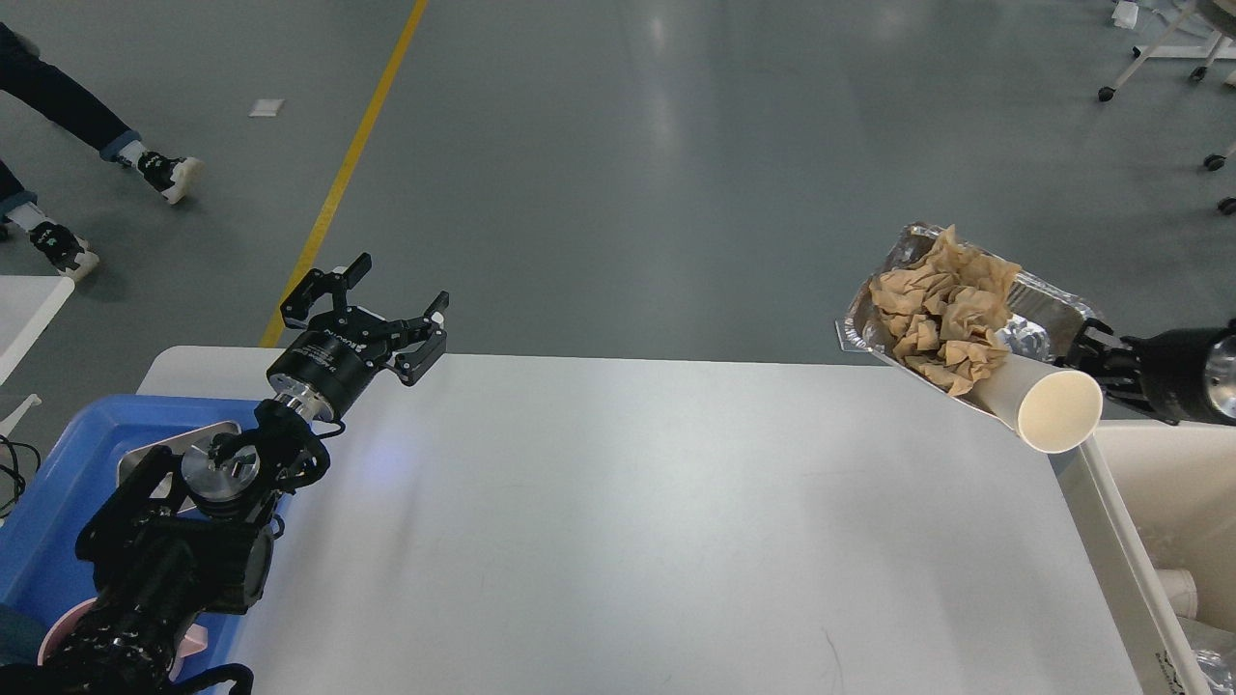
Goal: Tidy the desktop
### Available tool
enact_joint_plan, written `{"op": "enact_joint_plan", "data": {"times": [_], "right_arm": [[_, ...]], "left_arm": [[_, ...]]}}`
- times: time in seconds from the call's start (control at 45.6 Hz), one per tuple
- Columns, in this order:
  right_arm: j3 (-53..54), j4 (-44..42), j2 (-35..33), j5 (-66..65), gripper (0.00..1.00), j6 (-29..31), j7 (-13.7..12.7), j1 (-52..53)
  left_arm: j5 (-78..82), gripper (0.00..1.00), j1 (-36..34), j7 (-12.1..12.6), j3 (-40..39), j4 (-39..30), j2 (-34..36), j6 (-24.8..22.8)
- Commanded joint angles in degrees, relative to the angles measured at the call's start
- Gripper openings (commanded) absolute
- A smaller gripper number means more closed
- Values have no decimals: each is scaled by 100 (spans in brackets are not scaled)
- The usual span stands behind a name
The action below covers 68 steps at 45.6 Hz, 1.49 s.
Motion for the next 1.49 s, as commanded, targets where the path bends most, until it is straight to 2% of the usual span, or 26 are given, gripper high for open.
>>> {"op": "enact_joint_plan", "data": {"times": [0.0, 0.592, 1.031, 1.272, 1.47], "right_arm": [[13, -31, -488, 451, 0, -47, -9, -262], [-31, -1173, -709, 3545, 0, -434, -9, -1405], [-31, -1920, -674, 4767, 0, -565, -9, -2161], [-5, -2237, -349, 4978, 0, -724, 8, -2618], [21, -2939, 275, 5022, 0, -706, 17, -2811]], "left_arm": [[17, 98, 29, -6, 0, -1, 39, 33], [237, 98, 82, 29, 0, -1, 109, 332], [272, 98, 126, -24, -9, -1, 311, 490], [272, 98, 117, -24, 0, -1, 426, 499], [272, 98, 126, -15, 0, -1, 496, 499]]}}
